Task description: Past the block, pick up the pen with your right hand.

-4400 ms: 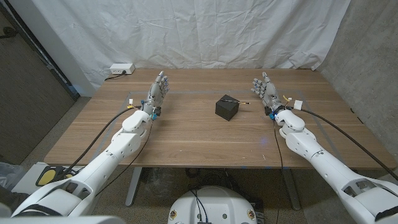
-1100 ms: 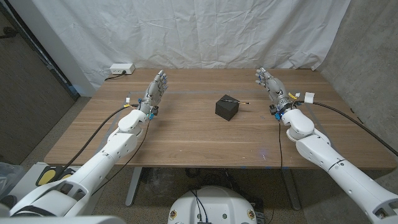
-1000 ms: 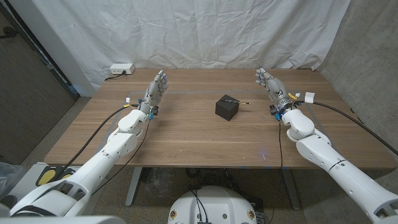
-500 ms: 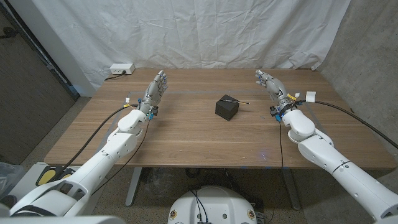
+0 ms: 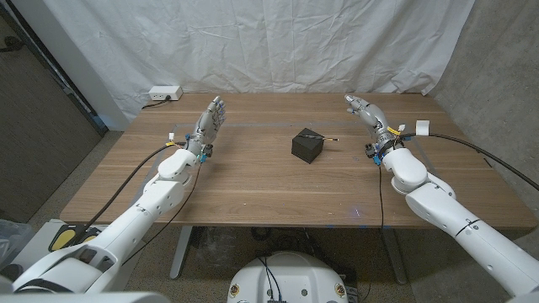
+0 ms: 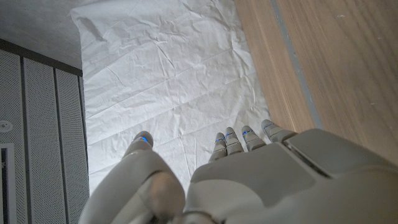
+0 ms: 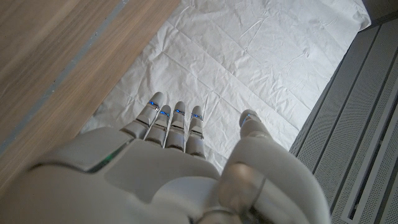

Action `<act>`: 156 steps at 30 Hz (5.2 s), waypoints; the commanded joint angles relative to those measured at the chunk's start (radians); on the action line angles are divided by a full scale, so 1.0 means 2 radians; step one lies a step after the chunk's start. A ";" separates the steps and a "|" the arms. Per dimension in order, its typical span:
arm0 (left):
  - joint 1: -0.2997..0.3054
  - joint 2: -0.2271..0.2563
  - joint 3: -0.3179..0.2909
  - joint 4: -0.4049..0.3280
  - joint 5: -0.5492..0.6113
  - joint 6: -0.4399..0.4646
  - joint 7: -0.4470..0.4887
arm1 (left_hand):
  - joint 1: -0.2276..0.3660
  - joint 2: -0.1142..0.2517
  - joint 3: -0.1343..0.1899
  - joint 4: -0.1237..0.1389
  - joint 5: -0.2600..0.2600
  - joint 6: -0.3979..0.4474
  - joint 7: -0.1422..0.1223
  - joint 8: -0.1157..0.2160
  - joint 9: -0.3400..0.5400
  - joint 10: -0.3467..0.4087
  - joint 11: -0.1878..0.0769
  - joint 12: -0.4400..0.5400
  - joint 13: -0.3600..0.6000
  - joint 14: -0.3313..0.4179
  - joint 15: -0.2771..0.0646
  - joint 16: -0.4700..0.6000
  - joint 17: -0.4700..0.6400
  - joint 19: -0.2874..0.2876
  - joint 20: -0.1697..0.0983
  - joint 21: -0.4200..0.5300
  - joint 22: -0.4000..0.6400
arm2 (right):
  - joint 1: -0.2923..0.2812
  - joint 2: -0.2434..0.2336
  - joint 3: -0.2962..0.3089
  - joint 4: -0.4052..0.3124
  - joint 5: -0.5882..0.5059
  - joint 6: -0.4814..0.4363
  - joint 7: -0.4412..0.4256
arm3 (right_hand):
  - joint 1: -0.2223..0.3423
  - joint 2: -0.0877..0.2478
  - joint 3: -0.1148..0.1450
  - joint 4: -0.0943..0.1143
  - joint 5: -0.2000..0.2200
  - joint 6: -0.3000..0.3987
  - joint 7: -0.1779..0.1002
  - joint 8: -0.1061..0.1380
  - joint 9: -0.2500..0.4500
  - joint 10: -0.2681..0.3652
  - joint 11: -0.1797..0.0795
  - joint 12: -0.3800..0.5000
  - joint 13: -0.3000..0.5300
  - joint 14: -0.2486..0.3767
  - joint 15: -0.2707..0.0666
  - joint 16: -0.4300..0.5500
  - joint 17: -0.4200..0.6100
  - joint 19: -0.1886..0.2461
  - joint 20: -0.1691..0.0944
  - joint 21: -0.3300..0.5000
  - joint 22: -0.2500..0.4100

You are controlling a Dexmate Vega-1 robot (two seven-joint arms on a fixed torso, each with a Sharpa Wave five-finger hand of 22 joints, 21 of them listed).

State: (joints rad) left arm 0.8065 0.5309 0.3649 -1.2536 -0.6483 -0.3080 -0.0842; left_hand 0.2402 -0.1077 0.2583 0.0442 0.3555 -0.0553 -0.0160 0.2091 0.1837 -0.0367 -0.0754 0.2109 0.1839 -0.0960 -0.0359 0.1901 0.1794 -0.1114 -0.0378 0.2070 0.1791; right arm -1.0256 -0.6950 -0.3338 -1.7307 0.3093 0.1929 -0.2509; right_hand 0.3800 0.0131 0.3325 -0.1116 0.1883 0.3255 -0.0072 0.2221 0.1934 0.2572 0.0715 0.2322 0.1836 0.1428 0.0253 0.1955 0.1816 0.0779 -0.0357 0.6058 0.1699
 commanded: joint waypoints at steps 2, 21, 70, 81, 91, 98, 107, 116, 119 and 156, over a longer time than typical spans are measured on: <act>0.002 0.002 -0.001 -0.006 0.001 -0.001 0.001 | 0.007 0.000 0.001 -0.003 0.003 0.000 0.002 -0.002 0.002 -0.001 -0.001 -0.002 0.001 -0.004 -0.011 -0.002 0.001 -0.004 -0.051 -0.002 0.001 | -0.013 -0.015 0.003 -0.033 -0.029 -0.031 -0.018 | 0.006 0.001 0.002 -0.004 -0.002 0.008 -0.001 0.003 0.002 0.002 -0.001 -0.002 0.003 0.001 0.002 0.001 0.001 0.003 -0.008 -0.002 0.002; 0.006 0.003 0.000 -0.017 0.003 0.001 0.006 | 0.009 0.001 -0.001 -0.003 0.003 0.000 0.002 -0.003 0.002 -0.003 -0.001 -0.003 0.001 -0.006 -0.011 -0.003 0.001 -0.005 -0.046 -0.002 0.001 | -0.024 -0.032 0.006 -0.059 -0.070 -0.060 -0.036 | 0.023 0.003 0.005 -0.013 -0.002 0.014 -0.003 0.004 0.003 0.000 -0.002 -0.003 0.003 -0.003 0.002 -0.001 0.001 0.003 -0.007 -0.008 0.002; 0.008 0.005 -0.001 -0.020 0.005 0.000 0.007 | 0.013 0.003 -0.006 -0.004 0.002 -0.001 0.002 -0.004 0.002 -0.004 -0.002 -0.004 0.002 -0.008 -0.010 -0.003 0.001 -0.006 -0.043 -0.002 0.002 | -0.026 -0.043 0.002 -0.094 -0.136 -0.114 -0.057 | 0.078 -0.038 0.002 -0.032 0.011 0.040 -0.009 0.009 0.005 0.005 -0.004 -0.002 0.003 0.003 0.006 0.000 0.001 0.013 0.003 -0.028 0.002; 0.004 0.003 0.000 -0.014 0.003 0.000 0.003 | 0.013 0.004 -0.007 -0.004 0.002 -0.001 0.001 -0.004 0.002 -0.003 -0.001 -0.004 0.002 -0.008 -0.011 -0.002 0.001 -0.007 -0.042 -0.002 0.002 | -0.023 -0.048 -0.006 -0.105 -0.154 -0.138 -0.058 | 0.088 -0.037 0.004 -0.032 0.013 0.045 -0.012 0.010 0.005 0.006 -0.006 -0.002 0.003 0.003 0.005 0.000 0.001 0.014 0.003 -0.031 0.002; 0.005 0.006 0.001 -0.019 0.005 0.003 0.004 | 0.014 0.004 -0.008 -0.004 0.002 0.000 0.001 -0.005 0.002 -0.003 -0.001 -0.004 0.002 -0.008 -0.011 -0.002 0.001 -0.007 -0.041 -0.002 0.002 | -0.022 -0.055 -0.011 -0.119 -0.169 -0.160 -0.057 | 0.102 -0.035 0.008 -0.032 0.016 0.051 -0.016 0.011 0.006 0.006 -0.008 -0.002 0.003 0.003 0.004 -0.001 0.001 0.015 0.003 -0.035 0.002; 0.009 0.007 0.000 -0.027 0.004 0.006 0.009 | 0.014 0.005 -0.008 -0.004 0.002 0.000 0.002 -0.005 0.002 -0.004 -0.001 -0.004 0.002 -0.009 -0.010 -0.002 0.001 -0.008 -0.041 -0.002 0.002 | -0.025 -0.062 -0.011 -0.128 -0.174 -0.171 -0.054 | 0.109 -0.034 0.010 -0.032 0.017 0.052 -0.017 0.011 0.006 0.006 -0.009 -0.002 0.003 0.001 0.004 -0.001 0.001 0.014 0.003 -0.037 0.003; 0.012 0.008 0.001 -0.031 0.007 0.007 0.013 | 0.015 0.005 -0.009 -0.004 0.002 -0.001 0.001 -0.005 0.002 -0.004 -0.001 -0.004 0.002 -0.009 -0.010 -0.002 0.001 -0.008 -0.041 -0.002 0.002 | -0.028 -0.069 -0.009 -0.136 -0.178 -0.179 -0.051 | 0.116 -0.035 0.010 -0.031 0.018 0.056 -0.018 0.011 0.007 0.004 -0.010 -0.003 0.003 0.000 0.004 -0.002 0.001 0.014 0.003 -0.040 0.003; 0.013 0.006 0.001 -0.032 0.007 0.006 0.014 | 0.015 0.005 -0.010 -0.004 0.002 -0.001 0.001 -0.005 0.002 -0.004 -0.001 -0.004 0.002 -0.009 -0.010 -0.002 0.001 -0.008 -0.041 -0.002 0.002 | -0.031 -0.078 -0.011 -0.150 -0.194 -0.199 -0.053 | 0.120 -0.037 0.010 -0.030 0.018 0.057 -0.020 0.011 0.007 0.004 -0.010 -0.003 0.003 -0.001 0.004 -0.002 0.000 0.014 0.003 -0.043 0.003; 0.013 0.005 0.002 -0.032 0.007 0.006 0.014 | 0.015 0.006 -0.010 -0.004 0.002 -0.001 0.001 -0.005 0.002 -0.004 -0.001 -0.004 0.002 -0.009 -0.010 -0.002 0.001 -0.008 -0.040 -0.003 0.002 | -0.032 -0.079 -0.012 -0.155 -0.204 -0.206 -0.057 | 0.121 -0.037 0.009 -0.030 0.018 0.058 -0.020 0.011 0.007 0.003 -0.010 -0.004 0.003 -0.001 0.004 -0.002 0.000 0.014 0.003 -0.043 0.003; 0.021 0.008 0.002 -0.044 0.010 0.008 0.023 | 0.017 0.007 -0.013 -0.004 0.001 0.000 0.002 -0.005 0.002 -0.004 0.000 -0.004 0.002 -0.010 -0.009 -0.002 0.001 -0.009 -0.038 -0.002 0.002 | -0.022 -0.090 -0.034 -0.170 -0.260 -0.251 -0.045 | 0.137 -0.037 0.008 -0.025 0.021 0.064 -0.027 0.009 0.009 -0.012 -0.010 -0.009 0.003 -0.010 0.002 -0.004 0.001 0.014 0.000 -0.055 0.004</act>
State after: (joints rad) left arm 0.8409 0.5451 0.3723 -1.3379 -0.6256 -0.2914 -0.0450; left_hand 0.2616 -0.0943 0.2346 0.0370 0.3555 -0.0553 -0.0161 0.2013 0.1836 -0.0404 -0.0717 0.2033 0.1839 -0.1029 -0.0357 0.1838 0.1789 -0.1239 -0.0357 0.2032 0.1788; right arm -1.0970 -0.8749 -0.3729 -2.0712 -0.1732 -0.2775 -0.3612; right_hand 0.6440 -0.0562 0.3476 -0.1648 0.2234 0.4451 -0.0589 0.2408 0.2071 0.2373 0.0523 0.2165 0.1883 0.1278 0.0289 0.1916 0.1818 0.1065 -0.0358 0.4992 0.1746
